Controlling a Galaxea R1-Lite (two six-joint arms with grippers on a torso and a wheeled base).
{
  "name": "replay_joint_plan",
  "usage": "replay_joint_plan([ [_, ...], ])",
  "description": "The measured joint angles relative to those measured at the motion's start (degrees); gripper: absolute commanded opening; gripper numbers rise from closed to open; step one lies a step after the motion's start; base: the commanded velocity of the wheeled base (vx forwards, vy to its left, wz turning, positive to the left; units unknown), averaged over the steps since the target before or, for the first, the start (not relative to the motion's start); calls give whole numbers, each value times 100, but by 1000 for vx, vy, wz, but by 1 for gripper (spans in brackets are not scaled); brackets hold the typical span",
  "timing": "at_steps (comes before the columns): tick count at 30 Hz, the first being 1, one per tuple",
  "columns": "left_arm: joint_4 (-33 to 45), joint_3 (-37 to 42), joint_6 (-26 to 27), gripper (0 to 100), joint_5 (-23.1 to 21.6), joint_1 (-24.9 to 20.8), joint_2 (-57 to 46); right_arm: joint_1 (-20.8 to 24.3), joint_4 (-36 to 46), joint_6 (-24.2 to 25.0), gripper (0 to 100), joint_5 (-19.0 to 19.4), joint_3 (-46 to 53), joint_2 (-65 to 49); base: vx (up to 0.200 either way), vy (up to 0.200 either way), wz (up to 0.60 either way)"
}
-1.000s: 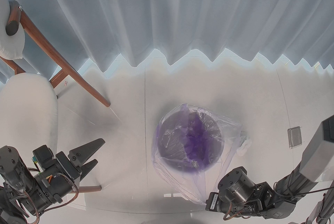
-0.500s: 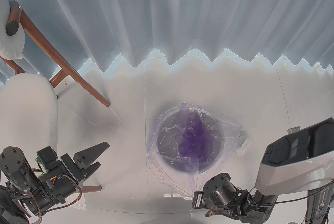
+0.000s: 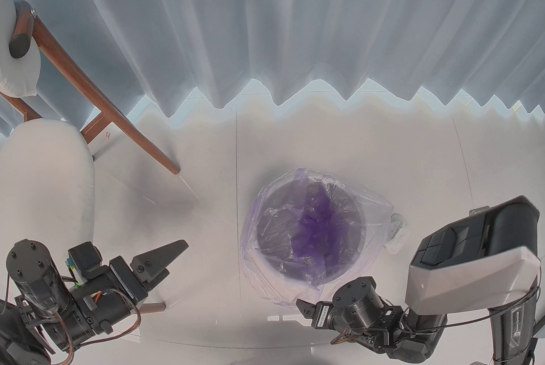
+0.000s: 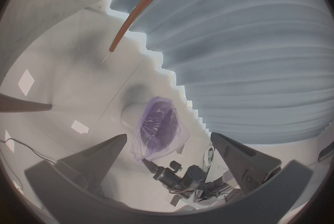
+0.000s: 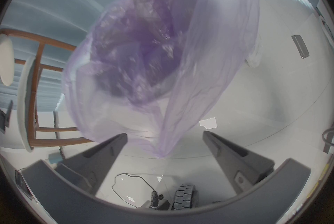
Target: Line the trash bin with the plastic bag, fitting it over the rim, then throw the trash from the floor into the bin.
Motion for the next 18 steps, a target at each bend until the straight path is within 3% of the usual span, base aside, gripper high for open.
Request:
replay_joint_plan([
  [8,-112,0,1365,100,-330,2,660,30,-750,329,100,380,697,-578,0,0,0],
  [18,-812,-629,1604,100,-491,35,2332,-185,-976,1173,100,532,1178,-1301,0,0,0],
])
